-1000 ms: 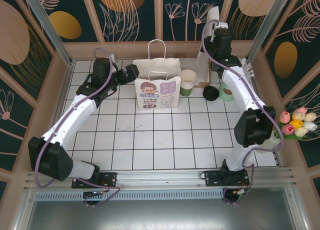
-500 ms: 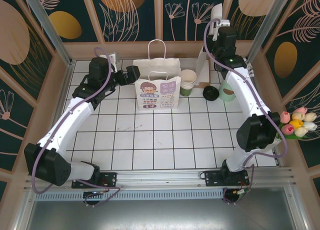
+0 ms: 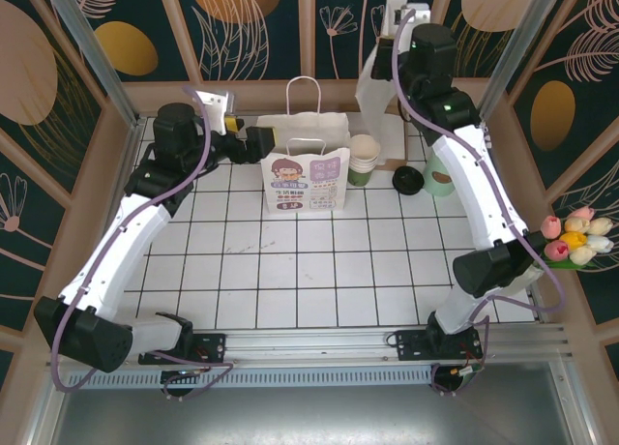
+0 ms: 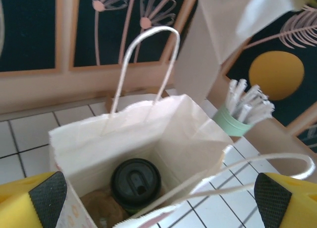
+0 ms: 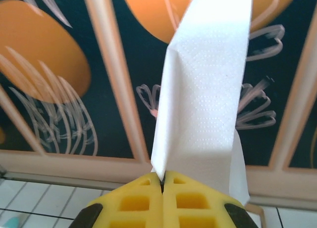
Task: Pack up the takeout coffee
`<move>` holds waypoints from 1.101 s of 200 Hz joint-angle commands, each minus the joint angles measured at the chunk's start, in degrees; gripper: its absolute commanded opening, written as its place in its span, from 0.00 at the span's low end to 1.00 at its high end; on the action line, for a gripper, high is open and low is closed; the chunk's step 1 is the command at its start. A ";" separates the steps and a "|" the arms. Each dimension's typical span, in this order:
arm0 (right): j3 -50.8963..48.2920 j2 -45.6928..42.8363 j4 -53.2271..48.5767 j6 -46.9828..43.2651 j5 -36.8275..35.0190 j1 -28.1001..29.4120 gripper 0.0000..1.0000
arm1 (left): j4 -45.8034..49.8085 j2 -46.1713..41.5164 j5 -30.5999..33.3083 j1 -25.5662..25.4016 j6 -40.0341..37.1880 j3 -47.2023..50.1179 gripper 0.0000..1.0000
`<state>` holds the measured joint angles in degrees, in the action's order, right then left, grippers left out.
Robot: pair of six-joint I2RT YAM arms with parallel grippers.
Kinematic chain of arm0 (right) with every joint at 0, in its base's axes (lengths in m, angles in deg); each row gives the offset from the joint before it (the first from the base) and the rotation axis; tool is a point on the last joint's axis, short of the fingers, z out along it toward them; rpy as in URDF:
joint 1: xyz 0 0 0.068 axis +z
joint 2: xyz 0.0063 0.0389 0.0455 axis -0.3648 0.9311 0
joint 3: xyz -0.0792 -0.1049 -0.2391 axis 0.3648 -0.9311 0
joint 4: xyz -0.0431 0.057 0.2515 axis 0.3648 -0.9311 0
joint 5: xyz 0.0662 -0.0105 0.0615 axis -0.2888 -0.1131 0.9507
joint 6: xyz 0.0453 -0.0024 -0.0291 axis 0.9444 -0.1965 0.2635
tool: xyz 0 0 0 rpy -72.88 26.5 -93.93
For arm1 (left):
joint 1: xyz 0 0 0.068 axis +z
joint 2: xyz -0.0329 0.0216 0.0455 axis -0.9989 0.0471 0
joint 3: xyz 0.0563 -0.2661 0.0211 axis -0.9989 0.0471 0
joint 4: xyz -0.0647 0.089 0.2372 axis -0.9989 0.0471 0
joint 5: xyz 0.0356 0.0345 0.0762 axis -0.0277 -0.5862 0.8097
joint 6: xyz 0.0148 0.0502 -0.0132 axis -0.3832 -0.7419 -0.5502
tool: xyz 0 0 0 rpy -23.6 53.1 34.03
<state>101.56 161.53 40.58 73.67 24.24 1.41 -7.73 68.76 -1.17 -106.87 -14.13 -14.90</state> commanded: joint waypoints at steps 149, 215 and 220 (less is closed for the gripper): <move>-7.17 -8.85 -0.68 -1.05 26.32 4.51 0.00 | -10.98 1.59 -13.37 -0.03 17.14 -0.40 0.99; -24.90 -10.45 7.21 3.88 23.64 3.56 0.00 | -6.51 4.80 -11.15 -0.07 16.07 0.78 0.98; -24.94 -10.27 7.17 3.91 23.83 3.58 0.00 | -6.50 5.31 -11.27 -0.03 16.05 0.71 0.99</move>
<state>76.89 152.97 41.59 75.62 47.34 5.15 -15.40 71.91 -12.60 -106.81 2.01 -13.99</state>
